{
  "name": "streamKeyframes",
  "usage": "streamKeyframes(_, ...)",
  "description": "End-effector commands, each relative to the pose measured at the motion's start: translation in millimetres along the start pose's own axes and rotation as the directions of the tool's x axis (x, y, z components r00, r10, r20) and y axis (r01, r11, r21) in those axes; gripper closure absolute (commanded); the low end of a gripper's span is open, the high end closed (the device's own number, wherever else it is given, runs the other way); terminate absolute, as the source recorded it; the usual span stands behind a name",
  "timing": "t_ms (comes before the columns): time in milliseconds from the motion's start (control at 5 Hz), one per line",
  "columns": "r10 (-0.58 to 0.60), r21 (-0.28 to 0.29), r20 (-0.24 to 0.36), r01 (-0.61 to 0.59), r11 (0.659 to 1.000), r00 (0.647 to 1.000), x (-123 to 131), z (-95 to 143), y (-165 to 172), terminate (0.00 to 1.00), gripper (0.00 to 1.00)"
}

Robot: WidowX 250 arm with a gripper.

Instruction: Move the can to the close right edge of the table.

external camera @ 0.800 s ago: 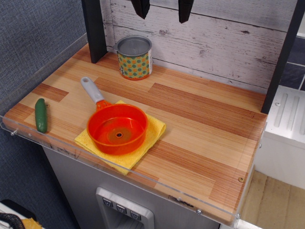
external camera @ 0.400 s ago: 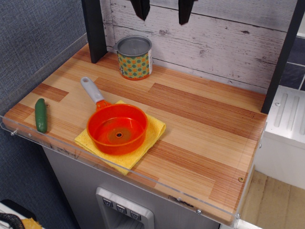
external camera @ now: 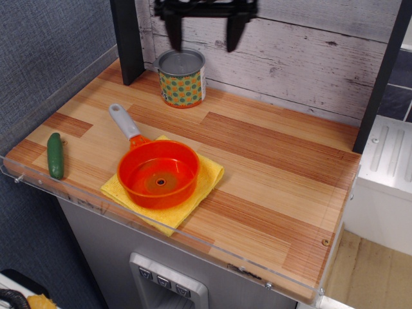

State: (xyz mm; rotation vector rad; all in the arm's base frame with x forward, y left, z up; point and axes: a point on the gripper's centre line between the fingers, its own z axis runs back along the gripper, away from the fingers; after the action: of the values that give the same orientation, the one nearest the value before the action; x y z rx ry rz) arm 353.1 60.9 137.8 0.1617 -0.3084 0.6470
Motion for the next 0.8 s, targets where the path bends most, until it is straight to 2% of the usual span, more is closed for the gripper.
streamKeyframes(0, 0.467, 0.018, 0.095, -0.470, 0.882, 0.879, 38, -18, 35, 0.00, 0.00)
streamKeyframes(200, 0.561, 0.034, 0.109, -0.567, 0.823, 0.821, 50, -29, 52, 0.00, 0.00)
streamKeyframes(400, 0.657, 0.042, 0.173, -0.672, 0.739, 0.733, 66, -45, 66, 0.00, 0.00)
streamKeyframes(600, 0.713, 0.055, 0.200, -0.735, 0.676, 0.672, 77, -51, 74, 0.00, 0.00)
